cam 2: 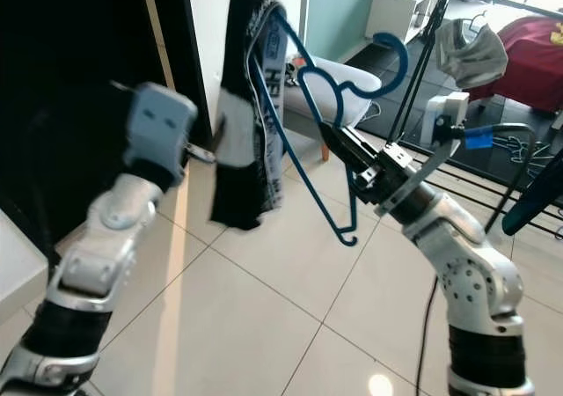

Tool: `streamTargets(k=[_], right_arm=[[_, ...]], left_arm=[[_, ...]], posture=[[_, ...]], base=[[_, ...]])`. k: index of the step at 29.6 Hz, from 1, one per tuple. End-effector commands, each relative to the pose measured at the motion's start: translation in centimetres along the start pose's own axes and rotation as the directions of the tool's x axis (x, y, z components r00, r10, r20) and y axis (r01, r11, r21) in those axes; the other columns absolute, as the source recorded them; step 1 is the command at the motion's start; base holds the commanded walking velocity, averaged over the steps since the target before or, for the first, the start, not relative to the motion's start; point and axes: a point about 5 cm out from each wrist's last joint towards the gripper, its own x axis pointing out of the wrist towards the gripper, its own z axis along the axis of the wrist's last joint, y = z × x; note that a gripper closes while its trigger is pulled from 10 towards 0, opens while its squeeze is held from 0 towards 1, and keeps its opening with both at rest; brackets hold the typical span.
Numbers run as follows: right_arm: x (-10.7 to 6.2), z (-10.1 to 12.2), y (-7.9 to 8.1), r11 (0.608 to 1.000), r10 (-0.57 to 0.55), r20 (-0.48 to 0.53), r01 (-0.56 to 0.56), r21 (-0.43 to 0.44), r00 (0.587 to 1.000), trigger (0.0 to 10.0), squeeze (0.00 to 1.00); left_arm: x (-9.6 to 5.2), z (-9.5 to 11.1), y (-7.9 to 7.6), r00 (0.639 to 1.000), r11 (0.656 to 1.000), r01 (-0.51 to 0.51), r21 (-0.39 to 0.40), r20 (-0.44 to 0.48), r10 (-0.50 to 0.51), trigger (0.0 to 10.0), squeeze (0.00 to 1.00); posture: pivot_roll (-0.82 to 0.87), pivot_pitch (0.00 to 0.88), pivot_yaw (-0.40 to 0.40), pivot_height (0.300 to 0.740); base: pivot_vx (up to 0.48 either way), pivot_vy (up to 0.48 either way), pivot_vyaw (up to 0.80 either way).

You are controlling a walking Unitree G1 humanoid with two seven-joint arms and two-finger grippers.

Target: Hang hanger

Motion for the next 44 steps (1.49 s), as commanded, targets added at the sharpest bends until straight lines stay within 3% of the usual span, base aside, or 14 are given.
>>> streamTargets(k=[1,4,10,12,17,18,26,31,33,34,35,37,39,44], right_arm=[[-0.3,0.2,0.3,0.999,0.027,-0.029,-0.029,-0.045,0.999,10.0,0.0],[-0.3,0.2,0.3,0.999,0.027,-0.029,-0.029,-0.045,0.999,10.0,0.0],[-0.6,0.7,0.0,0.988,0.048,-0.107,-0.063,-0.14,0.993,10.0,0.0],[-0.6,0.7,0.0,0.988,0.048,-0.107,-0.063,-0.14,0.993,10.0,0.0],[-0.5,0.1,0.1,0.984,0.045,-0.137,-0.067,-0.162,0.99,10.0,0.0],[-0.3,-0.3,0.3,0.984,0.056,-0.149,-0.08,-0.159,0.987,10.0,0.0],[0.3,-1.6,0.8,0.984,0.085,-0.174,-0.11,-0.139,0.981,10.0,0.0],[0.4,-1.8,0.7,0.985,0.087,-0.174,-0.111,-0.134,0.981,10.0,0.0],[0.6,-1.8,0.4,0.986,0.081,-0.163,-0.104,-0.134,0.983,10.0,0.0],[0.6,-1.8,0.4,0.986,0.081,-0.163,-0.104,-0.134,0.983,10.0,0.0],[0.6,-1.7,0.3,0.986,0.079,-0.159,-0.101,-0.134,0.984,10.0,0.0],[0.6,-1.7,0.3,0.986,0.079,-0.159,-0.101,-0.134,0.984,10.0,0.0],[0.7,-1.7,0.2,0.986,0.078,-0.155,-0.099,-0.136,0.985,10.0,0.0],[0.8,-1.7,0.2,0.986,0.073,-0.148,-0.094,-0.139,0.986,10.0,0.0]], left_arm=[[0.0,0.1,0.1,0.999,0.996,-0.026,-0.09,-0.028,0.023,10.0,1.0],[0.0,0.1,0.1,0.999,0.996,-0.026,-0.09,-0.028,0.023,10.0,1.0],[-0.2,0.0,-0.5,0.994,0.958,-0.051,-0.283,-0.103,0.022,10.0,1.0],[-0.2,0.0,-0.5,0.994,0.958,-0.051,-0.283,-0.103,0.022,10.0,1.0],[0.1,1.2,-1.6,0.993,0.908,0.001,-0.419,-0.106,-0.05,10.0,1.0],[0.2,1.5,-2.0,0.992,0.893,0.017,-0.45,-0.103,-0.071,10.0,0.93],[0.2,2.6,-3.5,0.987,0.864,0.094,-0.495,-0.069,-0.147,10.0,0.74],[0.0,3.0,-3.9,0.982,0.865,0.133,-0.484,-0.055,-0.182,10.0,0.72],[-0.1,3.3,-4.2,0.974,0.874,0.18,-0.451,-0.044,-0.223,10.0,0.36],[-0.1,3.3,-4.2,0.974,0.874,0.18,-0.451,-0.044,-0.223,10.0,0.36],[-0.2,3.4,-4.3,0.971,0.876,0.193,-0.442,-0.041,-0.235,10.0,0.22],[-0.2,3.4,-4.3,0.971,0.876,0.193,-0.442,-0.041,-0.235,10.0,0.22],[-0.4,3.6,-4.3,0.968,0.887,0.203,-0.415,-0.05,-0.244,10.0,0.02],[-0.6,3.6,-4.5,0.963,0.905,0.222,-0.362,-0.065,-0.262,10.0,0.0]], posture=[[0.01,0.092,-0.069,0.74],[0.01,0.092,-0.069,0.74],[0.01,0.089,-0.073,0.74],[0.01,0.089,-0.073,0.74],[0.01,0.089,-0.072,0.74],[0.01,0.089,-0.072,0.74],[0.02,0.081,-0.072,0.74],[0.02,0.081,-0.072,0.74],[0.03,0.076,-0.07,0.74],[0.03,0.076,-0.07,0.74],[0.03,0.076,-0.07,0.74],[0.03,0.076,-0.07,0.74],[0.03,0.078,-0.071,0.74],[0.03,0.083,-0.068,0.74]], base=[[0.0,0.0,0.0],[0.0,0.0,0.0],[0.0,0.0,0.0],[0.0,0.0,0.0],[0.0,0.0,0.0],[0.0,0.0,0.0],[0.0,0.0,0.0],[0.0,0.0,0.0],[0.0,0.0,0.0],[0.0,0.0,0.0],[0.0,0.0,0.0],[0.0,0.0,0.0],[0.0,0.0,0.0],[0.0,0.0,0.0]])
